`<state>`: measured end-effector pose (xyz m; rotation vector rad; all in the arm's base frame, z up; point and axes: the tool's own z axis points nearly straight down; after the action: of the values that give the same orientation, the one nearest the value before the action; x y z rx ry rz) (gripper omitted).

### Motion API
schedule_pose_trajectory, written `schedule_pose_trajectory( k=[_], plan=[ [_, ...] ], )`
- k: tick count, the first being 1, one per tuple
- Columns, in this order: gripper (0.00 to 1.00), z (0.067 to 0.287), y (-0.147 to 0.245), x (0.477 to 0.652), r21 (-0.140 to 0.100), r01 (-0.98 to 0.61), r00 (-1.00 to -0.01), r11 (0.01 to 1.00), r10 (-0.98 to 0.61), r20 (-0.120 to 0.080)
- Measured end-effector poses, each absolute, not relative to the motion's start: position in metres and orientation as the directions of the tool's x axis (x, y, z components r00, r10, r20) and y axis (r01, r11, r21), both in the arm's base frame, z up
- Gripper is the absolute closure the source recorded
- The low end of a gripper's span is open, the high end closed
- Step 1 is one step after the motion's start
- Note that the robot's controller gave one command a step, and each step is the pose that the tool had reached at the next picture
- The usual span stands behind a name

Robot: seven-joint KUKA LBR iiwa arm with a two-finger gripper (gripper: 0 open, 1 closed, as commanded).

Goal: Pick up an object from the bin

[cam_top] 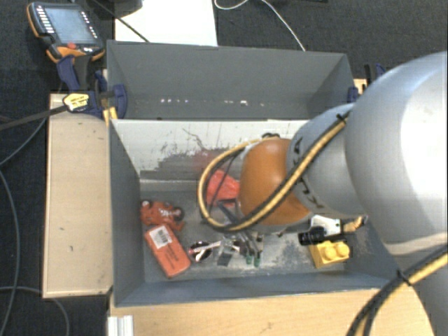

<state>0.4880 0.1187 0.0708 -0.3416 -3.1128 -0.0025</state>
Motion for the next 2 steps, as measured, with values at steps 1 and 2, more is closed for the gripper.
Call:
schedule_pose_trajectory(
  k=[1,2],
  plan=[
    [1.0,0.075,0.119,0.487,-0.001,0.217,-0.976,0.976,0.217,0.013],
    [1.0,0.103,0.118,0.486,-0.002,0.215,-0.977,0.977,0.215,0.016]
  ],
)
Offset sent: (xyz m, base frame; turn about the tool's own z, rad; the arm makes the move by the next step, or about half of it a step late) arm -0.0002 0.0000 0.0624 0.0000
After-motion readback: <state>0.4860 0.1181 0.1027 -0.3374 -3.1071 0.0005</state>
